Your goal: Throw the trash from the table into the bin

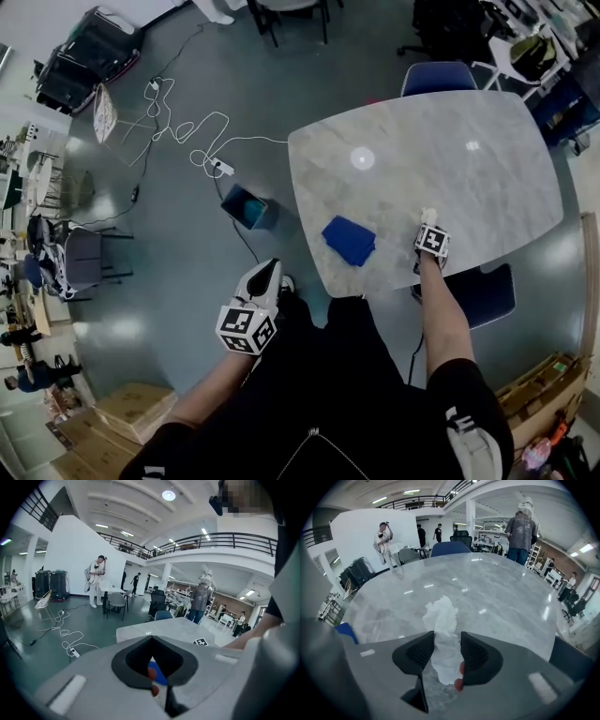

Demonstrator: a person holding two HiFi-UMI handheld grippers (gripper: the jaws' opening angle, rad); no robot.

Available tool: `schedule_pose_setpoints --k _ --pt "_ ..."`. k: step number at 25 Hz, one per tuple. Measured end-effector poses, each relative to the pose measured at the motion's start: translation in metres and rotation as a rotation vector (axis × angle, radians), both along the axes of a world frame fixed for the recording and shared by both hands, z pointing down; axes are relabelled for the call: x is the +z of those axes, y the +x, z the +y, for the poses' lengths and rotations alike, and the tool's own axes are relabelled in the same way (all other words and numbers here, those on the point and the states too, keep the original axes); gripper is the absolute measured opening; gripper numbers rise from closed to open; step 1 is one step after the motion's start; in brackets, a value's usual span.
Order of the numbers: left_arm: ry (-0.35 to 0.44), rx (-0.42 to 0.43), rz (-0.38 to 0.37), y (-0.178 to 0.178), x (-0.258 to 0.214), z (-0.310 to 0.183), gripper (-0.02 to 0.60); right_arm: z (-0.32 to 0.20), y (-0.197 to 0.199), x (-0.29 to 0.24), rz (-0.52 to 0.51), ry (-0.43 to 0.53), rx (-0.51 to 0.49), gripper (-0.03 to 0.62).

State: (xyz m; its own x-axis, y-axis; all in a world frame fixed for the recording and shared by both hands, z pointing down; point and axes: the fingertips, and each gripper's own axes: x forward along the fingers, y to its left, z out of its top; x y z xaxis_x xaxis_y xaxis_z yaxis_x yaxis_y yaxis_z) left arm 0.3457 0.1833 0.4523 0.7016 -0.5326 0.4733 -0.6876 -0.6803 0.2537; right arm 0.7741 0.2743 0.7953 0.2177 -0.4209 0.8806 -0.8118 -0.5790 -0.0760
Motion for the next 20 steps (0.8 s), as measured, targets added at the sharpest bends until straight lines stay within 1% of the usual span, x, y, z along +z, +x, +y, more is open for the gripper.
schedule_pose_setpoints --k 2,3,4,5,6,8,9,11,16,18,20 --pt "0.003 -0.01 -0.005 -0.002 0.002 -0.004 0.0 0.002 0.0 0.004 0.01 -0.012 -0.001 0.186" --pt "0.005 -0.012 -0.007 -0.003 0.003 -0.007 0.0 0.008 0.005 0.002 0.057 -0.048 0.0 0.154" --pt "0.005 -0.012 -0.006 -0.003 0.003 -0.01 0.0 0.016 0.013 -0.002 0.115 -0.099 0.007 0.085" --pt "0.004 -0.009 -0.003 -0.002 0.003 -0.012 0.0 0.022 0.016 -0.006 0.146 -0.127 0.017 0.044" --pt "0.003 -0.002 0.002 -0.002 0.003 -0.015 0.0 0.021 0.012 -0.008 0.138 -0.117 0.027 0.044" --pt "0.002 0.023 0.013 -0.002 0.0 -0.019 0.0 0.012 -0.005 -0.014 0.086 -0.045 0.042 0.041" --pt "0.002 0.041 0.019 -0.002 -0.002 -0.02 0.0 0.009 -0.012 -0.022 0.078 -0.015 0.05 0.041" --pt "0.008 0.08 0.032 0.003 -0.006 -0.023 0.0 0.004 -0.019 -0.048 0.086 0.044 0.064 0.04" --pt "0.035 0.172 0.067 0.021 -0.014 -0.031 0.0 -0.008 -0.045 -0.13 0.12 0.231 0.075 0.038" --pt "0.057 0.222 0.09 0.037 -0.016 -0.036 0.0 -0.008 -0.05 -0.164 0.127 0.304 0.093 0.038" --pt "0.078 0.269 0.119 0.056 -0.022 -0.038 0.0 -0.007 -0.056 -0.204 0.145 0.383 0.091 0.038"
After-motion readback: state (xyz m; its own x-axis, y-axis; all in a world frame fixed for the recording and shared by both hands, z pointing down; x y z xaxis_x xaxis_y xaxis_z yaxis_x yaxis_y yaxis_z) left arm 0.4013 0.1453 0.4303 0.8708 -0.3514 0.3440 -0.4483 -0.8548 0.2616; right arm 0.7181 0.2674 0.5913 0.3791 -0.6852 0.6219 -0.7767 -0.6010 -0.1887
